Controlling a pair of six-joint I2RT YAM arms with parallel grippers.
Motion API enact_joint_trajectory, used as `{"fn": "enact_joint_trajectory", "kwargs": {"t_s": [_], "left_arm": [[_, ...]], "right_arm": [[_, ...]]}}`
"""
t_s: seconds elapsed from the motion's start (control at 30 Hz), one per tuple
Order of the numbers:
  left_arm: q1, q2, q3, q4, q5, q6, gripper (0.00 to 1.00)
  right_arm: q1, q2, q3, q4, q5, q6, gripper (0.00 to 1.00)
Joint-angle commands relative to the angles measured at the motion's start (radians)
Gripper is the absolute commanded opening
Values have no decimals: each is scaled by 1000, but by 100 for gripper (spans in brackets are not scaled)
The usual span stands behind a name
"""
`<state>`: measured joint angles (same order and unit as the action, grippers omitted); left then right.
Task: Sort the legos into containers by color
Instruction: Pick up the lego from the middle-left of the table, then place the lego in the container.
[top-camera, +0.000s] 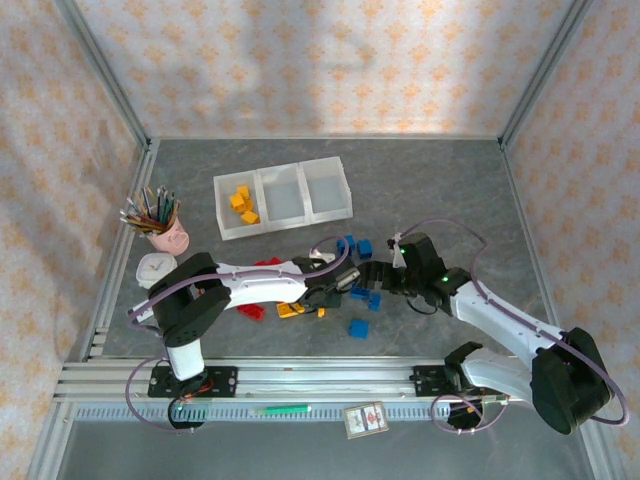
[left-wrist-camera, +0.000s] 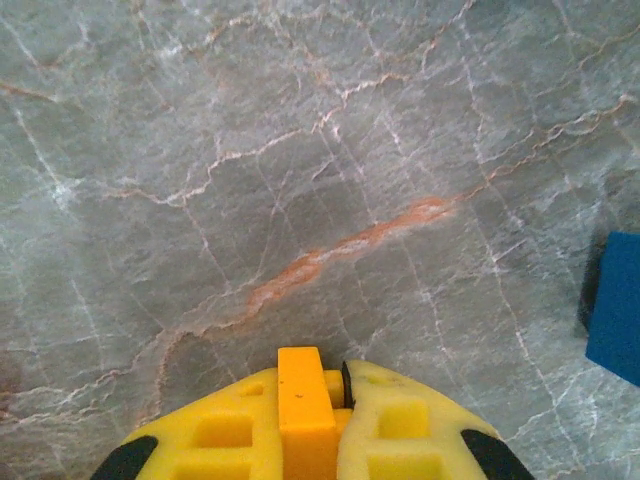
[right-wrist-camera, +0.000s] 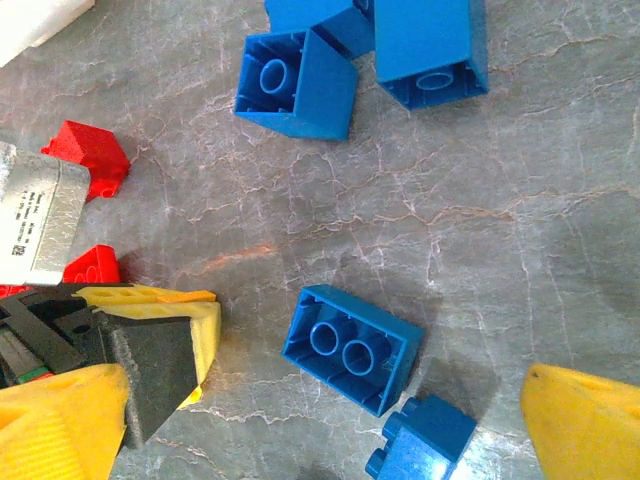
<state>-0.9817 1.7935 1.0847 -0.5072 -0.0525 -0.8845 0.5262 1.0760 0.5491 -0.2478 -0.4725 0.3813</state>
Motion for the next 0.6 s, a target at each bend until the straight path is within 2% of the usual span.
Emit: {"fn": "enact_joint_trajectory", "kwargs": {"t_s": [0.0,0.13,0.23,0.5,0.57], "left_arm": [[0,-60,66,-52,-79,20,0],[33,-129,102,-99,-150,46,0],[96,-200,107,-116,-206,74,0],[362,-310,119,-75,-327,220,0],[451,-303,118,-49,-317,251,0]], "right_arm": [[-6,-19,56,3,-8,-29,100],[1,-20,82,50,-44,-14,100],[30,0,123,73,-20,-13,100],[124,134,228,184,32,4,100],[146,173,252,228,41,10,100]]}}
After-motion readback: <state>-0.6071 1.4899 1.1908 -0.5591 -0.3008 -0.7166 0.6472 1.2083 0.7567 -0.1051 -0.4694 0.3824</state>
